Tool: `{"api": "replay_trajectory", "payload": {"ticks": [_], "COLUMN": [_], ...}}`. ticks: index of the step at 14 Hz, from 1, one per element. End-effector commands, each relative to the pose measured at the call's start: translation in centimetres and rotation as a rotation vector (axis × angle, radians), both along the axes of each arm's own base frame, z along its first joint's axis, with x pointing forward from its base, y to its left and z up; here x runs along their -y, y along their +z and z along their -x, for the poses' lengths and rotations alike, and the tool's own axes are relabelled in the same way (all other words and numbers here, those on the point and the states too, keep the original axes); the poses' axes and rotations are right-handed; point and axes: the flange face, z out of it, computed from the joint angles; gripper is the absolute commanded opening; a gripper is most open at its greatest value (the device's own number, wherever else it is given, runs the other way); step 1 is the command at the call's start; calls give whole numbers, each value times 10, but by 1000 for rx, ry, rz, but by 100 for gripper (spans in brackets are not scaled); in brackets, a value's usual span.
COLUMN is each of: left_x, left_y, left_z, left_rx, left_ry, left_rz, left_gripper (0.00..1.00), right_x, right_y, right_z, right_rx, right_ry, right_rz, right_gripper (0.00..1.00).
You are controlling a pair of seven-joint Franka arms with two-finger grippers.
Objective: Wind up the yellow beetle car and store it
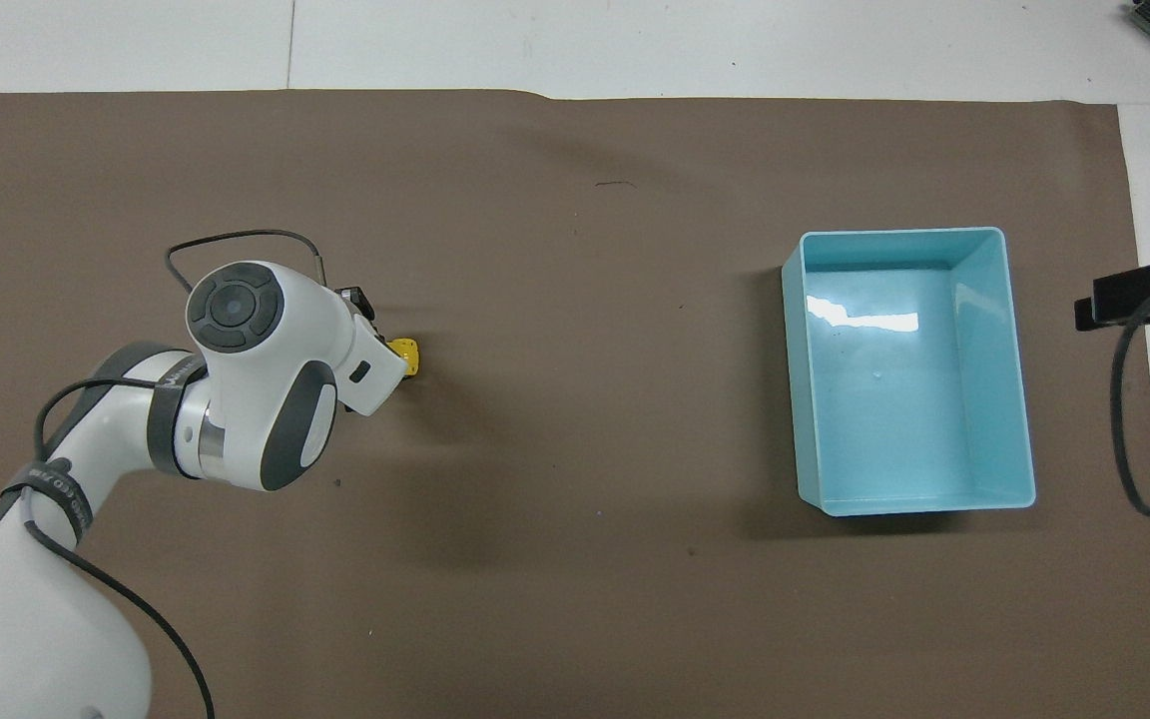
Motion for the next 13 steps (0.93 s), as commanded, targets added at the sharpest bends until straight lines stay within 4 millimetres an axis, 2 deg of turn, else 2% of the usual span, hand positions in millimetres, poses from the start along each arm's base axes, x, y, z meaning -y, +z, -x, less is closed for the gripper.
{"api": "replay_trajectory", "payload": {"ticks": [1, 3, 6, 7, 8, 9, 10, 13], "left_x": [-37, -57, -72, -72, -65, -62, -60, -70], "left_y": [-21, -22, -22, -22, -17, -10, 2, 56], "left_z": [-12, -17, -21, -21, -20, -19, -22, -26], "left_rx": [9, 8, 11, 8, 5, -15, -33, 0], "left_ry": [-21, -27, -35, -36, -44, -38, -37, 13], "left_rz": [-49, -53, -55, -56, -55, -54, -55, -29], "left_gripper": [0, 0, 0, 0, 27, 90, 100, 100], "right_x": [1, 1, 1, 1, 1, 1, 1, 1], "right_y": [1, 1, 1, 1, 1, 1, 1, 1], "right_z": [6, 6, 6, 6, 6, 6, 6, 6], "right_rx": [-3, -5, -3, -3, -3, -3, -3, -3], "right_ry": [-13, -13, -13, -13, -13, -13, -13, -13], "right_rz": [-15, -15, -15, -15, -15, -15, -15, -15], "right_gripper": [100, 100, 100, 100, 100, 100, 100, 100]}}
